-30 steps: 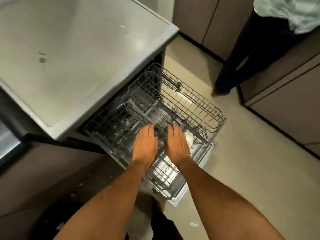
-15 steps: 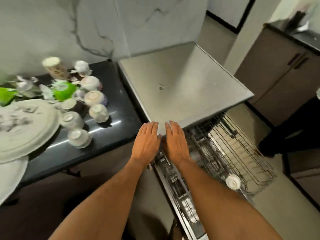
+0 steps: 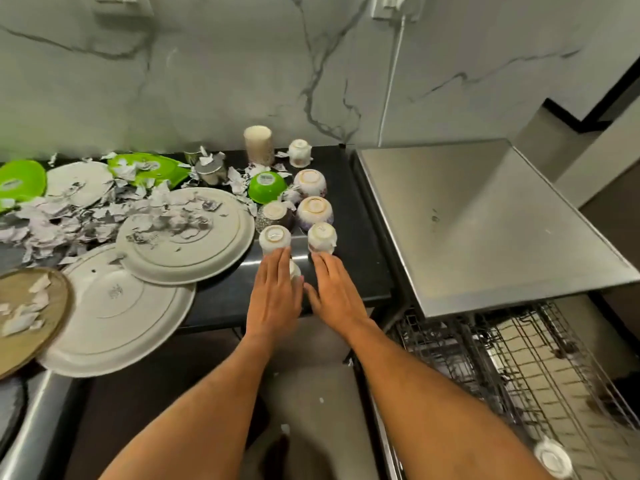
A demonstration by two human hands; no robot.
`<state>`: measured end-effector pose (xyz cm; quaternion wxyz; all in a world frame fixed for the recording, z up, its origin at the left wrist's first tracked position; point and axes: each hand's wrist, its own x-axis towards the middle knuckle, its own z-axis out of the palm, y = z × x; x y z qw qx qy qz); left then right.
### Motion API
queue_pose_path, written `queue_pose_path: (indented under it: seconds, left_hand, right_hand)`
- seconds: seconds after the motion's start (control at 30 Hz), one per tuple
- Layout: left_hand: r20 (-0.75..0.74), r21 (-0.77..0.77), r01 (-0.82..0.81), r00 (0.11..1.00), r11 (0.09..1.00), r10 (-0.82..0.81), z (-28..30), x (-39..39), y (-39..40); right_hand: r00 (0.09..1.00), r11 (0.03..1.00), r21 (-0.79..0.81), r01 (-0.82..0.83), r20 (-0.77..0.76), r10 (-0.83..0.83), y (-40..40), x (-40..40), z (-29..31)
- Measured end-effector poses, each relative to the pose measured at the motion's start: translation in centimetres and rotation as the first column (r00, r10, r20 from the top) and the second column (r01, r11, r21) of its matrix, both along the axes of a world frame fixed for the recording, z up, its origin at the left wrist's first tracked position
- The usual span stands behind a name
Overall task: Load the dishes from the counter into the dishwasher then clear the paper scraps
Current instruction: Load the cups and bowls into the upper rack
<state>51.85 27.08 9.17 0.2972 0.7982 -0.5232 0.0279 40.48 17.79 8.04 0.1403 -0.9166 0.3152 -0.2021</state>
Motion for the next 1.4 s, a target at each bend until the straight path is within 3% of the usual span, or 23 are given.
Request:
queue_pose_path:
  seconds: [0.17, 0.37, 0.5, 0.73, 1.07, 1.4]
  left_hand:
    - [-0.248, 0.065, -0.014, 0.968, 0.998, 0.030, -1.7, 1.8, 1.3]
    - [-0.381, 0.020, -0.021, 0.924, 1.000, 0.027, -1.9, 2.1, 0.9]
    - [-0.318, 0.001, 0.008, 0.948, 1.000, -0.007, -2.5, 2.2, 0.7]
    - [-0.217, -0.048, 0.219, 0.950, 0.974, -0.225, -2.8, -0.6, -0.9]
    - [-0.228, -0.046, 0.523, 0.824, 0.851, -0.518, -4.5, -11.2, -4.7]
    - [-0.271, 0.000, 0.685, 0.701, 0.728, -0.660, -6.2, -22.6, -8.0]
  right_hand:
    - [0.998, 0.983, 0.171, -0.064, 0.037, 0.059, 0.6, 2.7, -0.8]
    - [0.997, 0.948, 0.310, -0.071, 0.038, 0.062, 0.6, 4.1, -1.6]
    - [0.994, 0.942, 0.326, -0.077, 0.102, 0.046, 0.5, 3.5, -1.5]
    - [0.987, 0.965, 0.258, -0.051, 0.160, 0.010, -0.1, -2.0, -1.4]
    - [0.981, 0.961, 0.236, 0.144, 0.092, -0.169, -1.0, -15.2, -1.9]
    - [0.948, 0.914, 0.284, 0.290, 0.047, -0.316, -1.7, -27.7, -4.2]
